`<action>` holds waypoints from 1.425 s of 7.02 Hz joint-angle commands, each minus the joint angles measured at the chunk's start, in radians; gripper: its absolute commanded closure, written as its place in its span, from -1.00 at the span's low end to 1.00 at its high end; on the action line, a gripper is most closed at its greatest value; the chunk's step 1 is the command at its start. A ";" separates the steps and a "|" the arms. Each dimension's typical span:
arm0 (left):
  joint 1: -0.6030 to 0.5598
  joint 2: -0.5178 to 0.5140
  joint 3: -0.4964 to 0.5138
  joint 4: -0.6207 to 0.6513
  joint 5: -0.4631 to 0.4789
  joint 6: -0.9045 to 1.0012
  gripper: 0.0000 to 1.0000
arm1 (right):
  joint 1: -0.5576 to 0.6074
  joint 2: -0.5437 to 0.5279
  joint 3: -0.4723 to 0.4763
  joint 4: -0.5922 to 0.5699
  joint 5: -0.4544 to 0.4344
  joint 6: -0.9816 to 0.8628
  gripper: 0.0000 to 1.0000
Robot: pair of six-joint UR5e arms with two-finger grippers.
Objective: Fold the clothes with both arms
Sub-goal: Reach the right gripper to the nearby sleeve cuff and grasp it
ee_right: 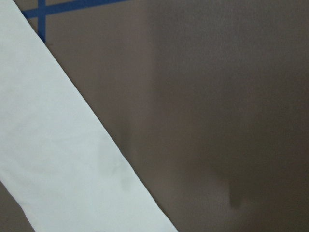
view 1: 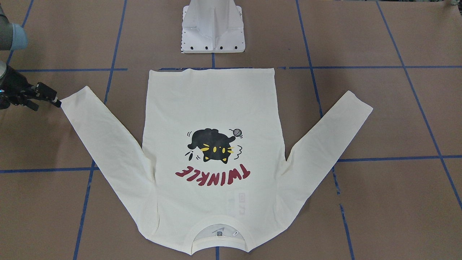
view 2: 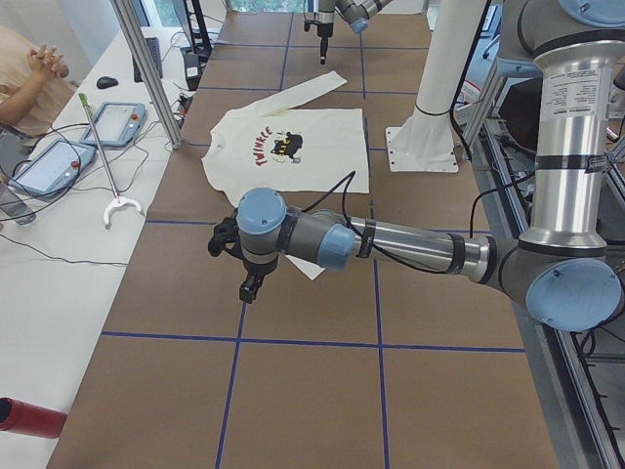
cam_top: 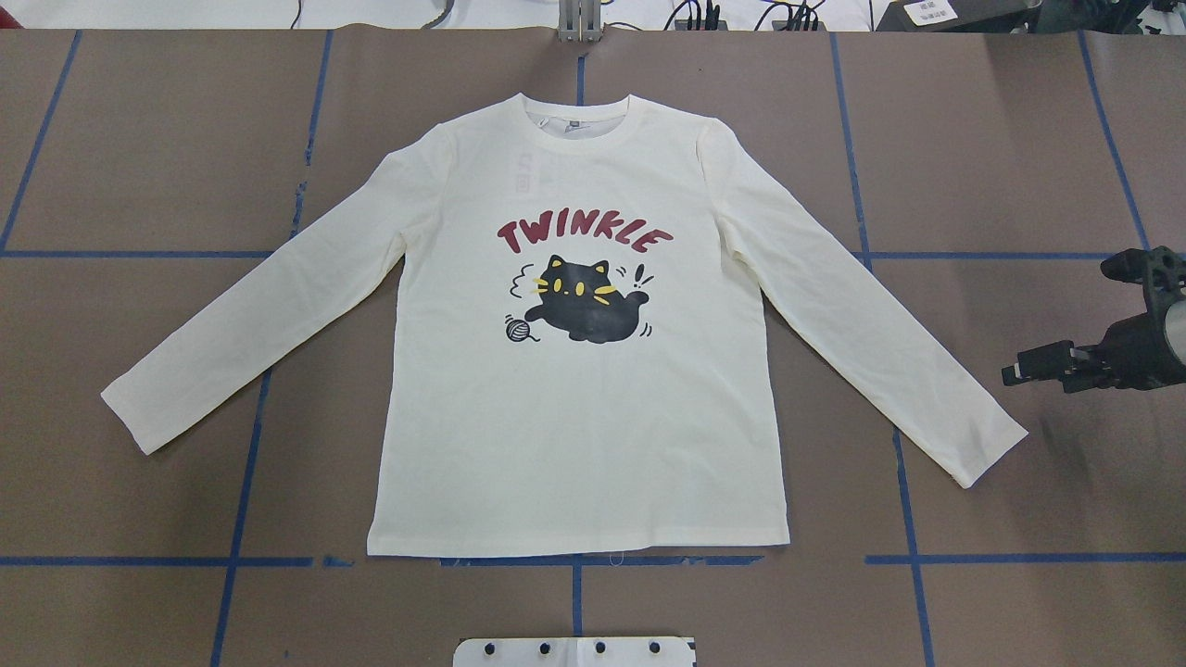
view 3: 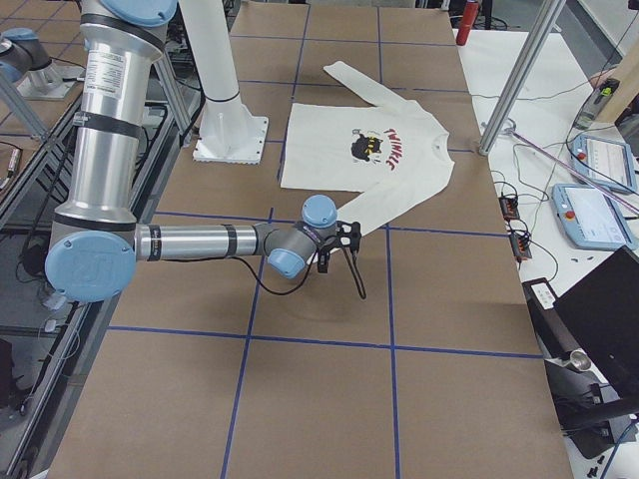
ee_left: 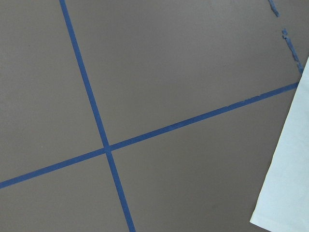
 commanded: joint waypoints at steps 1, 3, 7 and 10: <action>0.000 0.000 -0.003 -0.001 -0.001 0.000 -1.00 | -0.089 -0.020 0.022 0.004 -0.066 0.169 -0.90; 0.000 0.000 -0.001 -0.002 -0.001 0.001 -1.00 | -0.126 -0.043 0.020 0.004 -0.112 0.179 -0.82; 0.000 0.000 -0.001 -0.004 -0.001 0.001 -1.00 | -0.126 -0.061 0.020 0.004 -0.105 0.181 0.14; 0.000 0.005 -0.001 -0.004 -0.001 0.001 -1.00 | -0.130 -0.064 0.020 0.004 -0.105 0.183 0.31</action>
